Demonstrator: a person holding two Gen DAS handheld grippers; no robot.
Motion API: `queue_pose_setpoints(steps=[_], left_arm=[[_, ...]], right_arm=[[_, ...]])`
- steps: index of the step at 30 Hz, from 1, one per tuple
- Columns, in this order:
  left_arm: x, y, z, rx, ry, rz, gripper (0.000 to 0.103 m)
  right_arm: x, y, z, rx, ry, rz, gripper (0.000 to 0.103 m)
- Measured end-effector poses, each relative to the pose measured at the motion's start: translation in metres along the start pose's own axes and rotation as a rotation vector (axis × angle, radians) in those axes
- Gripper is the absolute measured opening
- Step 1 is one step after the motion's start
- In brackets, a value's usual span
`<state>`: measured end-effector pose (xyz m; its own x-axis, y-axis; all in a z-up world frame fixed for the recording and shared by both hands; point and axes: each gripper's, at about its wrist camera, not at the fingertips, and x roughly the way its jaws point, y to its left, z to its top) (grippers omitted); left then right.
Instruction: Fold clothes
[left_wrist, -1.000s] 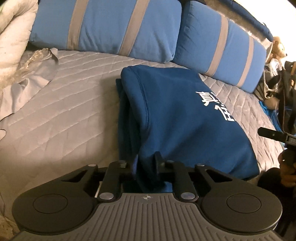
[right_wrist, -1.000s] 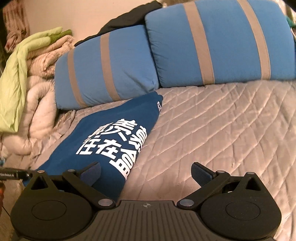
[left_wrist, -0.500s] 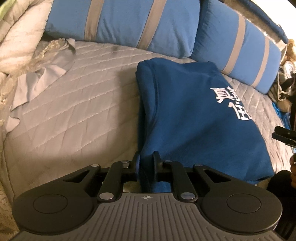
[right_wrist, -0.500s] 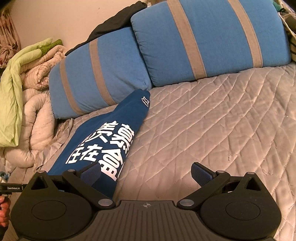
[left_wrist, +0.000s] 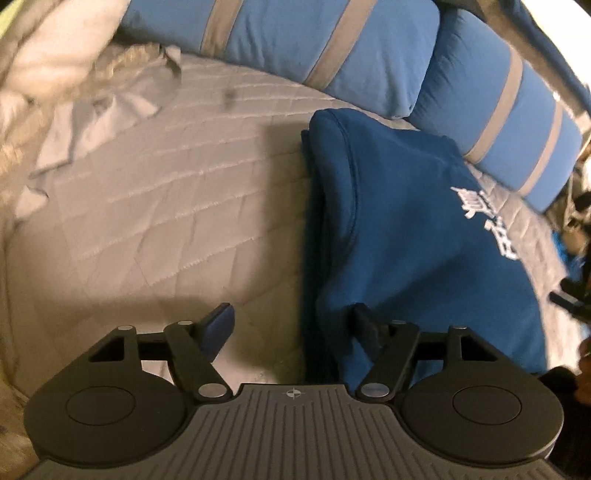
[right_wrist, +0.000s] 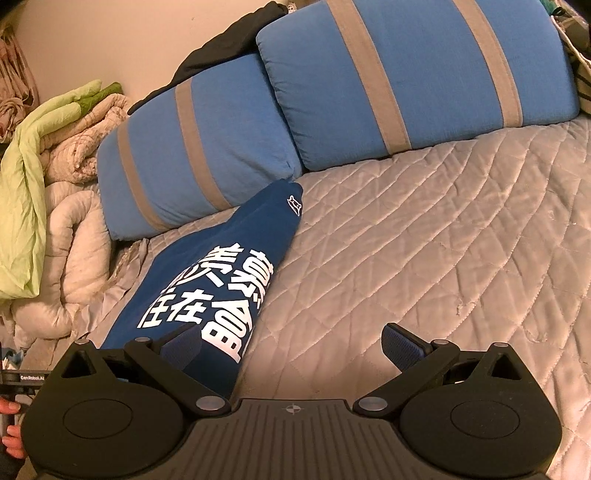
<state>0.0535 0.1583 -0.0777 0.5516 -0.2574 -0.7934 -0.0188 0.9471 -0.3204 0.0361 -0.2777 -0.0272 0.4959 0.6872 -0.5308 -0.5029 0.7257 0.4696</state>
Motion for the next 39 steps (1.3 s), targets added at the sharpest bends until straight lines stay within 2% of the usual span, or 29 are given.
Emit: queue_pose_setpoints(steps=[3, 6, 9, 12, 20, 25, 31, 36, 39], left_arm=[[0.001, 0.008, 0.008, -0.075, 0.02, -0.101, 0.071], [0.006, 0.011, 0.018, -0.116, 0.034, -0.208, 0.079], [0.024, 0.013, 0.023, -0.143, 0.09, -0.262, 0.079], [0.044, 0.019, 0.021, -0.174, 0.154, -0.28, 0.079], [0.052, 0.048, 0.005, -0.284, 0.13, -0.45, 0.079], [0.057, 0.059, -0.008, -0.37, 0.164, -0.565, 0.079], [0.067, 0.058, -0.001, -0.412, 0.158, -0.585, 0.077], [0.074, 0.046, 0.003, -0.351, 0.124, -0.56, 0.059], [0.074, 0.05, -0.003, -0.353, 0.118, -0.577, 0.05]], right_arm=[[0.0, 0.0, 0.0, 0.0, 0.0, -0.001, 0.103], [0.001, 0.0, 0.0, 0.002, 0.003, -0.002, 0.103], [0.001, 0.001, 0.0, 0.001, 0.006, -0.004, 0.103], [0.0, 0.001, -0.001, 0.004, 0.005, -0.005, 0.103], [0.004, 0.0, 0.0, 0.013, 0.016, 0.014, 0.103], [0.004, -0.002, 0.0, 0.025, 0.018, 0.028, 0.103], [0.012, -0.005, 0.002, 0.048, 0.052, 0.041, 0.103], [0.011, 0.0, 0.0, 0.018, 0.051, 0.03, 0.103], [0.011, -0.001, 0.0, 0.02, 0.053, 0.027, 0.103]])
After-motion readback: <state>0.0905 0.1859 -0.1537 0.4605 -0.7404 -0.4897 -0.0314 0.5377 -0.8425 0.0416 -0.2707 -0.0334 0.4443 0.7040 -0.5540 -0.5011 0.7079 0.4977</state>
